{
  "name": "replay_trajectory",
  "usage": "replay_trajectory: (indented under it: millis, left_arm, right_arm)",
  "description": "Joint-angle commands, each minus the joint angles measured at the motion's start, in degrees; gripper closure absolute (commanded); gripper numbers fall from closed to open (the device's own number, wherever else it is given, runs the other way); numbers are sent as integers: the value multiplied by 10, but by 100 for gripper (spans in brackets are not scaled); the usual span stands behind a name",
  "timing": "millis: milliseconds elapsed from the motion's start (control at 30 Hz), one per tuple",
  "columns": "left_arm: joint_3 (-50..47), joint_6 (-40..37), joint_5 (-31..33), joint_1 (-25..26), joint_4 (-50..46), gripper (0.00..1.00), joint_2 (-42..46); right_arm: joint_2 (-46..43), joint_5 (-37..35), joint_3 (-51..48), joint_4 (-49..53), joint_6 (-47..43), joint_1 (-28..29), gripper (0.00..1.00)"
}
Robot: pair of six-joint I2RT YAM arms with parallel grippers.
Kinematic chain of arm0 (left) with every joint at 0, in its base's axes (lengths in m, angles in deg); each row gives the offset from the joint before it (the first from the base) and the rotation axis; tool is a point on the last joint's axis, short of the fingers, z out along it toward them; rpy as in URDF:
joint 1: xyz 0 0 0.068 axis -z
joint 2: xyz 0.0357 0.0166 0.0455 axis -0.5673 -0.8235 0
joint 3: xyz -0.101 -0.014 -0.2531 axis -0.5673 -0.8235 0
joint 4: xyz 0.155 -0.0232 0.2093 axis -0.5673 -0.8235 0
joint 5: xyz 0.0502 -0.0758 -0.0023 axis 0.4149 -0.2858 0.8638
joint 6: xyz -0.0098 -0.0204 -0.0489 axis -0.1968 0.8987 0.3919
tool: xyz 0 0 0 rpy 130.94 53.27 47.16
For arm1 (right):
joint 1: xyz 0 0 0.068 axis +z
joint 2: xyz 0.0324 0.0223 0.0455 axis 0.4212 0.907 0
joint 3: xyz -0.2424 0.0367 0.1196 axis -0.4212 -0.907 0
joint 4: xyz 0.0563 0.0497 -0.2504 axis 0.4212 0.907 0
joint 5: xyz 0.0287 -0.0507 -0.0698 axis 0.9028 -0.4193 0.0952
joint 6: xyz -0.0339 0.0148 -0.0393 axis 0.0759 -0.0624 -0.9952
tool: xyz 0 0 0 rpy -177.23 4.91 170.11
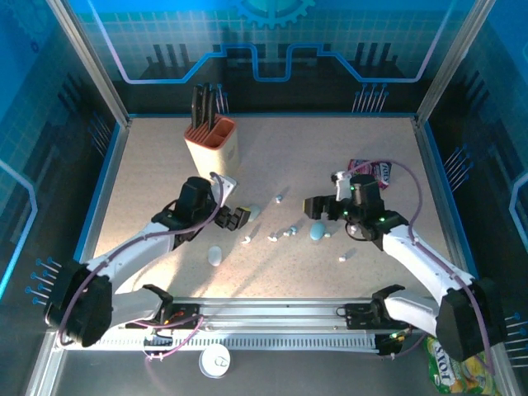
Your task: Insert wireless bluetooth earbuds into charging case
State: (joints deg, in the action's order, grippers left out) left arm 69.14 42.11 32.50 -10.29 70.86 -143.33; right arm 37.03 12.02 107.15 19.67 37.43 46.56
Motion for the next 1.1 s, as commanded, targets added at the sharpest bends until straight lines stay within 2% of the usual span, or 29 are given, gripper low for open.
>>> replay_trajectory:
  millis: [0, 267, 500, 567, 833, 1067]
  left_arm:
    - [48, 45, -25, 10, -56, 1, -34]
    - [125, 41, -37, 30, -108, 2, -148]
    - [180, 38, -13, 32, -145, 8, -230]
    - [199, 37, -13, 32, -157, 13, -251]
    - [250, 38, -5, 35, -201, 20, -308]
    - [287, 34, 18, 46, -247, 21, -348]
  right_arm:
    - [26, 2, 16, 1, 32, 52, 0]
    - [71, 0, 6, -55, 79, 122, 0]
    - [63, -9, 0, -49, 83, 123, 0]
    - [61, -8, -4, -49, 85, 123, 0]
    - [61, -9, -9, -52, 87, 120, 0]
    - [62, -5, -15, -54, 89, 116, 0]
